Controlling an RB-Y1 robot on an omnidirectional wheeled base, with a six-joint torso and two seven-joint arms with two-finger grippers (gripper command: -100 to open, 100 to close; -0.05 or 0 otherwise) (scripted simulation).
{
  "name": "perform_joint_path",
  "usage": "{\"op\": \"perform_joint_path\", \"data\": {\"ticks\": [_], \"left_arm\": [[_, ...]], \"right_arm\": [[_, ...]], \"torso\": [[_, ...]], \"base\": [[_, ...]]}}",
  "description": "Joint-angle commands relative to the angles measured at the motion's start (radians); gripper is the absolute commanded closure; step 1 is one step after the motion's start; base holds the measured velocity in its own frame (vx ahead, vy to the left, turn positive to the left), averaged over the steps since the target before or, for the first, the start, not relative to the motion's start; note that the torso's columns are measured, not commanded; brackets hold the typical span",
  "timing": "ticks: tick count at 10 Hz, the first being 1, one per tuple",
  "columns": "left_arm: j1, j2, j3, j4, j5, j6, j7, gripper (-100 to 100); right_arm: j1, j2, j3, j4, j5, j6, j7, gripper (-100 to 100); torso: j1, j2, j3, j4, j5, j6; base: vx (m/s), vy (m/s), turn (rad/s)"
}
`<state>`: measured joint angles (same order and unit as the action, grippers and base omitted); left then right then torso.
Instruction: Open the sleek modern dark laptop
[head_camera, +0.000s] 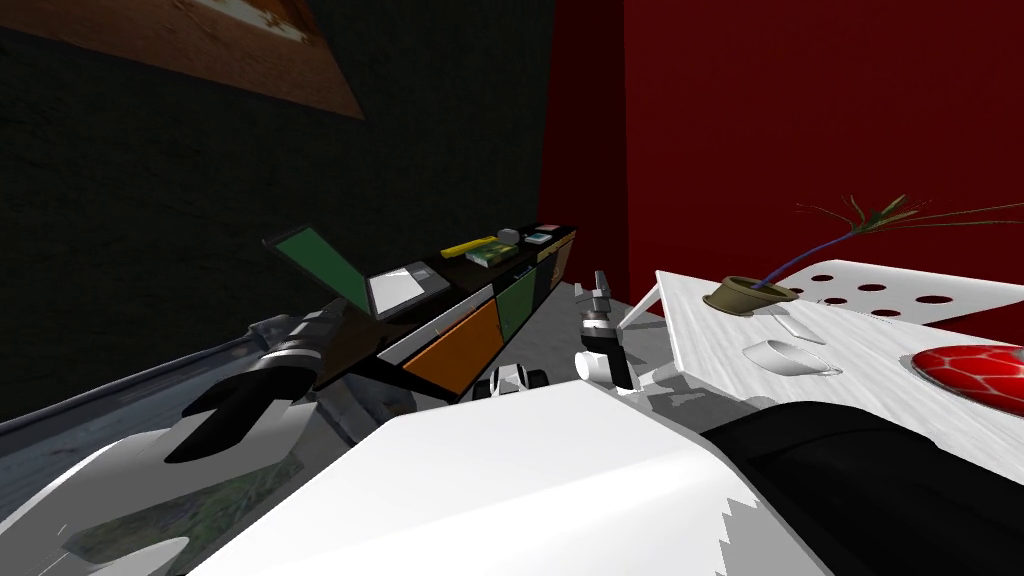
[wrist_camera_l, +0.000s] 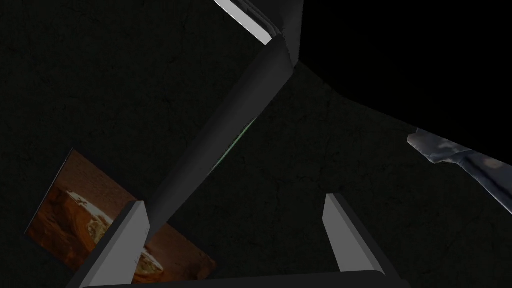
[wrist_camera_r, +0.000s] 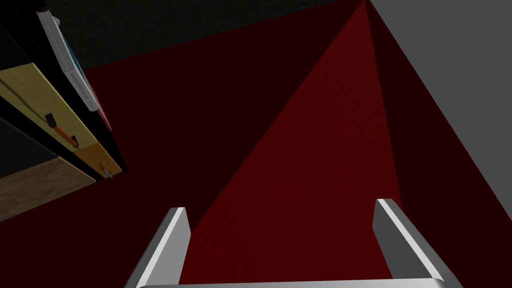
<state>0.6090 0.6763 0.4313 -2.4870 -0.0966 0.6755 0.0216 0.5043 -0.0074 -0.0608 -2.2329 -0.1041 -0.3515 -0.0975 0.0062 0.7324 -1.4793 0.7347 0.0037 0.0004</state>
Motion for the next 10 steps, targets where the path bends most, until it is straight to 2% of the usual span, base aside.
{"op": "perform_joint_path", "data": {"ticks": [1,3,4,5,6,7,10], "left_arm": [[0.035,0.032,0.017,-0.065,0.006,0.044,-0.005,-100],[0.041,0.037,0.019,-0.110,0.007,0.052,-0.006,-100],[0.036,0.036,0.017,-0.100,0.006,0.056,-0.006,-100],[0.041,0.044,0.026,-0.122,0.013,0.077,-0.002,-100],[0.042,0.039,0.023,-0.111,0.010,0.063,-0.004,-100],[0.042,0.039,0.024,-0.112,0.010,0.064,-0.004,100],[0.102,0.135,0.071,-0.117,0.029,0.124,-0.010,100]], "right_arm": [[0.000,0.000,0.000,0.000,0.000,0.000,0.000,0],[0.000,0.000,0.000,0.000,0.000,0.000,0.000,0],[0.000,0.000,0.000,0.000,0.000,0.000,0.000,0],[0.000,0.000,0.000,0.000,0.000,0.000,0.000,0],[0.000,0.000,0.000,0.000,0.000,0.000,0.000,0],[0.000,0.000,0.000,0.000,0.000,0.000,0.000,0],[0.000,0.000,0.000,0.000,0.000,0.000,0.000,0]], "torso": [[-0.002,0.001,0.000,0.001,-0.001,0.001],[-0.006,0.005,0.003,0.003,-0.003,0.000],[-0.006,0.007,0.004,0.004,-0.004,0.000],[-0.006,0.007,0.004,0.004,-0.004,0.000],[-0.004,0.002,0.002,0.003,-0.003,0.000],[-0.005,0.004,0.002,0.003,-0.003,0.000],[-0.003,0.006,0.005,0.002,0.000,-0.001]], "base": [[0.031,-0.023,0.009],[0.019,-0.013,-0.001],[0.007,-0.004,0.000],[0.097,0.040,-0.019],[0.061,0.027,-0.006],[0.008,0.004,-0.002],[0.004,-0.030,-0.062]]}}
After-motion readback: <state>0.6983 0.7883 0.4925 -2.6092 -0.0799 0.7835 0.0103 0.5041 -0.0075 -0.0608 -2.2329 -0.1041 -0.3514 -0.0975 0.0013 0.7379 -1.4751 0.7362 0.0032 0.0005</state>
